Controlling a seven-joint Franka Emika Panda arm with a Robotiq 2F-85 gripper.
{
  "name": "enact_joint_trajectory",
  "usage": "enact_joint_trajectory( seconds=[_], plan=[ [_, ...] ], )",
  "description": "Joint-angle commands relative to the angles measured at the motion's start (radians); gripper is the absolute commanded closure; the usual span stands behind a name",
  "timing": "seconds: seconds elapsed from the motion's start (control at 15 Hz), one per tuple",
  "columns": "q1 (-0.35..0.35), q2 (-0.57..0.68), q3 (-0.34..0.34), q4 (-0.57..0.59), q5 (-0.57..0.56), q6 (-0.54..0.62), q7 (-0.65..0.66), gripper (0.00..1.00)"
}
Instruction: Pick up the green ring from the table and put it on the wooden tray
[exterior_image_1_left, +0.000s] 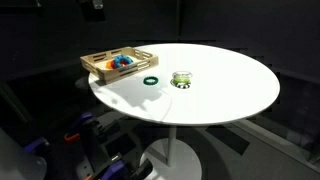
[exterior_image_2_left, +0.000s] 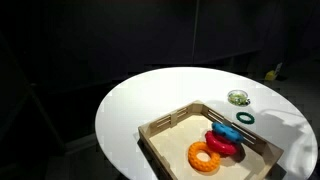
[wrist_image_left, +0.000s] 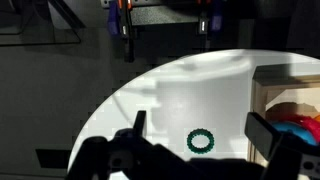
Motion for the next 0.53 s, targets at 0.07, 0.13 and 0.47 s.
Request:
enact_joint_trajectory(
  seconds=[0.07, 0.13, 0.47],
  plan=[
    [-0.001, 0.0, 0.0, 0.002, 0.0, -0.002, -0.001, 0.0],
    [-0.001, 0.0, 0.0, 0.002, 0.0, -0.002, -0.001, 0.0],
    [-0.008, 0.026, -0.004, 0.024, 0.001, 0.002, 0.003, 0.0]
  ],
)
